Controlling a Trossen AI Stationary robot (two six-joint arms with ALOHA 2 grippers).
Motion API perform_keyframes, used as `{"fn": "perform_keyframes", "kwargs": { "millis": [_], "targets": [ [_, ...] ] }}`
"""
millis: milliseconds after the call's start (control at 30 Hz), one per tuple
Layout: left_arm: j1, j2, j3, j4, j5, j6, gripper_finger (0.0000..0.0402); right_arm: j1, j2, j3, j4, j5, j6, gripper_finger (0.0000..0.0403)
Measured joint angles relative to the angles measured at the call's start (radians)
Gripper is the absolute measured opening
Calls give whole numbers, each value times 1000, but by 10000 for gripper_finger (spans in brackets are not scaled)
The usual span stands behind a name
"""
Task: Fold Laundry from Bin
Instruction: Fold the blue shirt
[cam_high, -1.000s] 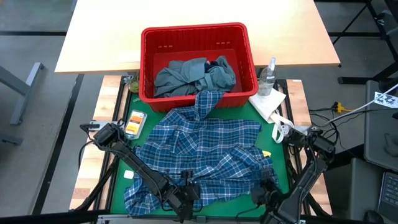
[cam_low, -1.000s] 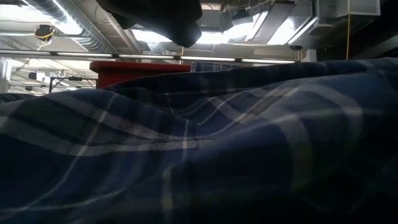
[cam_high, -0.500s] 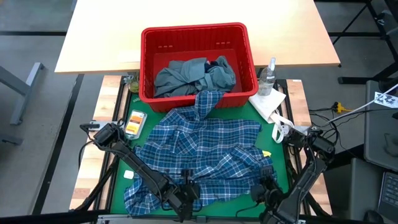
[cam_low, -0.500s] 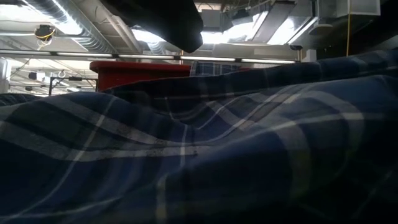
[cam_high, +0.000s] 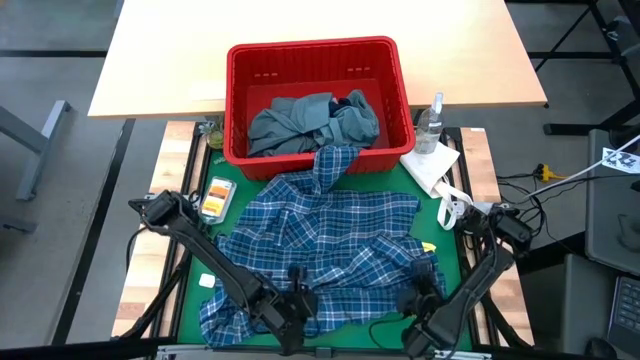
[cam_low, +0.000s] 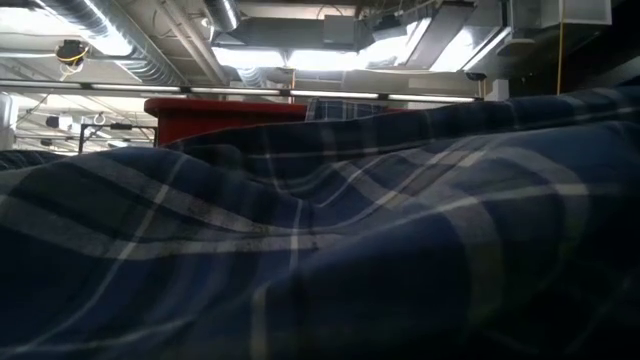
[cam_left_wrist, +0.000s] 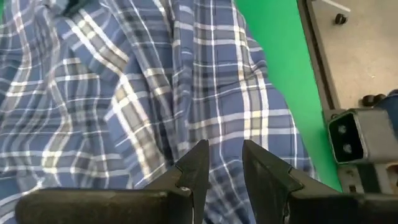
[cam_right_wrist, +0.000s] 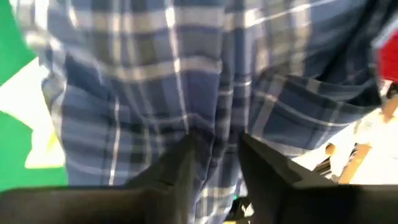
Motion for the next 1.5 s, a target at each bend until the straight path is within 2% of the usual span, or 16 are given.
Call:
{"fn": "perform_keyframes", "kwargs": {
  "millis": [133,233,433,567,767,933,1067,1200,1333,1500],
  "targets": [
    [0,-61,0,-91,40,-7,92,-5,0,0,1,-68,-67,166],
    [-6,-103,1,-186,107,-35,92,-2,0,6,1,-73,-75,180],
    [-59,-138,1,-269,277,-118,92,-2,-39,24,0,-74,-76,186],
    [-128,-126,1,-268,338,-203,92,-2,-72,26,0,-77,-49,186],
    [-248,-120,1,-267,285,-361,92,-2,-79,26,18,-156,-45,186],
    [-323,-113,1,-269,249,-515,98,-1,-79,26,120,-162,-45,186],
    [-359,-87,1,-275,248,-629,124,-1,-79,26,234,-160,-56,186],
    [-384,-41,1,-281,258,-637,160,-1,-79,26,355,-159,-104,186],
    [-403,-2,1,-337,267,-621,180,-1,-79,26,456,-98,-167,186],
    [-423,45,0,-453,277,-674,178,-1,-79,14,507,44,-208,186]
  ]
}}
